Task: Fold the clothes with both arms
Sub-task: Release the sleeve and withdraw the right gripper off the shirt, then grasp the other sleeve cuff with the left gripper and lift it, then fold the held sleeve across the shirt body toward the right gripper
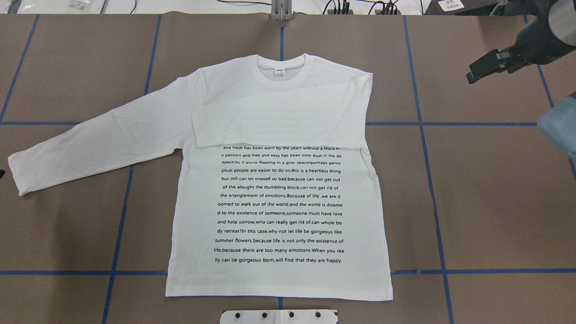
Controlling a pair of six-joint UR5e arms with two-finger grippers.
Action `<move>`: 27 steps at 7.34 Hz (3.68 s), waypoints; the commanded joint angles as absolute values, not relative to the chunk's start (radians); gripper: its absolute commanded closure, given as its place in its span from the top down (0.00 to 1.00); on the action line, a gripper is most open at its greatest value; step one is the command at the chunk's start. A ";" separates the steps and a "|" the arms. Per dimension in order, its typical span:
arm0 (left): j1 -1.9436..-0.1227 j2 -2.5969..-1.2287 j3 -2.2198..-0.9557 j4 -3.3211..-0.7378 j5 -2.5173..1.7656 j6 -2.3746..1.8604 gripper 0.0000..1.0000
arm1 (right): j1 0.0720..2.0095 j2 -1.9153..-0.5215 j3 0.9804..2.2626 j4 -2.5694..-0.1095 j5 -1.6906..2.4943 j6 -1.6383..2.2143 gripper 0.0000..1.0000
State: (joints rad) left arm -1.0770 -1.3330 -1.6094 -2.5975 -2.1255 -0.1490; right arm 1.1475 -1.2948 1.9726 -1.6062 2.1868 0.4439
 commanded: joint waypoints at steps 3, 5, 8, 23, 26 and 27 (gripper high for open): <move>-0.934 -1.348 -1.537 -2.638 -2.051 -0.149 1.00 | 1.158 -1.324 1.994 -1.606 2.187 0.425 1.00; -0.920 -1.348 -1.532 -2.637 -2.049 -0.147 0.85 | 1.158 -1.325 1.993 -1.606 2.186 0.426 1.00; -0.916 -1.348 -1.523 -2.635 -2.049 -0.147 0.74 | 1.158 -1.325 1.988 -1.606 2.183 0.426 1.00; -1.178 -1.677 -1.638 -2.490 -2.170 -0.226 0.00 | 1.158 -1.322 1.991 -1.606 2.186 0.442 1.00; -1.149 -1.932 -1.641 -2.395 -2.166 -0.557 0.00 | 1.158 -1.324 1.990 -1.608 2.184 0.443 1.00; -1.091 -1.992 -1.641 -2.395 -2.154 -0.654 0.00 | 1.158 -1.324 1.988 -1.608 2.183 0.445 1.00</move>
